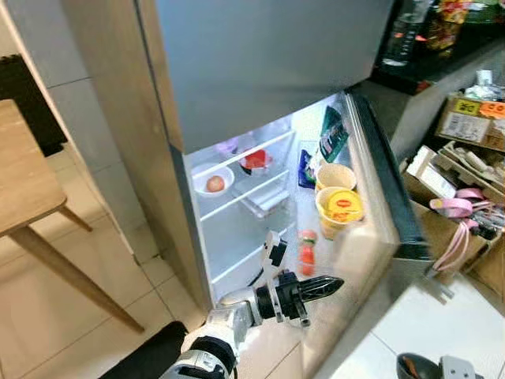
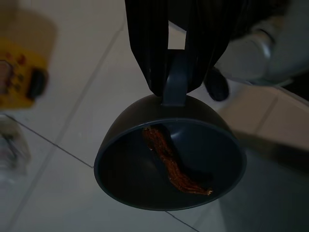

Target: Restocking fridge

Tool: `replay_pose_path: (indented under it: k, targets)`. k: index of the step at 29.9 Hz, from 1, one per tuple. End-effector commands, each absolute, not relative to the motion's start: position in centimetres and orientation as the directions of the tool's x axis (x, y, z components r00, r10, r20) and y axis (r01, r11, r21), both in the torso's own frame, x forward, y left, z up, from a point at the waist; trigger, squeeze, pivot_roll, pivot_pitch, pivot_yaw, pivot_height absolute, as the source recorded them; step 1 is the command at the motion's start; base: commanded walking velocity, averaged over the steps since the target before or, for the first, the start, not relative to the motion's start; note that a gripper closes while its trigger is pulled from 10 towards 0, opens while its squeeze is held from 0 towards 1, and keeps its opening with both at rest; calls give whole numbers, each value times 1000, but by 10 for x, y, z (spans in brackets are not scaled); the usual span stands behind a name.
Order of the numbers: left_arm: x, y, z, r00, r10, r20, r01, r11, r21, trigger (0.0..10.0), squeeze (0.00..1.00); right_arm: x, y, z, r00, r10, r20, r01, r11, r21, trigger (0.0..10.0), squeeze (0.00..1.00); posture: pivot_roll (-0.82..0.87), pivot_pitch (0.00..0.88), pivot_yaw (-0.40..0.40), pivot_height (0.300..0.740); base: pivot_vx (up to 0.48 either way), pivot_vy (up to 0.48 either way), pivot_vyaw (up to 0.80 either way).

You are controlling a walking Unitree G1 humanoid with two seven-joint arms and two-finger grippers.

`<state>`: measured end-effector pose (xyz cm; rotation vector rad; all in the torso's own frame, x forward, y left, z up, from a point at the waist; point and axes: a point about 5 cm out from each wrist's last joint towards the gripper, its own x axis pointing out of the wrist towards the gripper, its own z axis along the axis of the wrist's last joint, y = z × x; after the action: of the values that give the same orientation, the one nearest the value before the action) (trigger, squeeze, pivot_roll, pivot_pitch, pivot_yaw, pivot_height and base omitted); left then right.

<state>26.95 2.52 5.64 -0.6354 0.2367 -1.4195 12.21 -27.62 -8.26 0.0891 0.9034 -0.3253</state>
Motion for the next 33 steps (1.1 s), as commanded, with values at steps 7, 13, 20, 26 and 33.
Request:
replay_pose_path:
  k: [7,13,20,26,33]
  targets:
    - [268,32,52,172,-967,189,838,43,-544,10000,0,105,-281,-87,515,-282,-809,331,936,-116,10000,0,-96,0,-19,740,0,0,0]
    - [269,46,44,240,-960,147,814,116,-570,10000,0,113,-273,-86,565,-228,-793,301,952,-59,10000,0,-94,0,-18,740,0,0,0]
    - [260,88,6,438,-895,-90,675,393,-624,10000,0,146,-254,-77,685,-41,-727,117,992,54,10000,0,-94,0,-19,740,0,0,0]
    - [240,131,-28,595,-737,-320,452,636,-625,10000,0,178,-231,-63,764,184,-618,-95,980,175,10000,0,-93,0,-20,740,0,0,0]
    - [212,161,-54,650,-572,-501,251,784,-568,10000,0,212,-209,-43,785,369,-497,-315,929,194,10000,0,-89,0,-24,740,0,0,0]
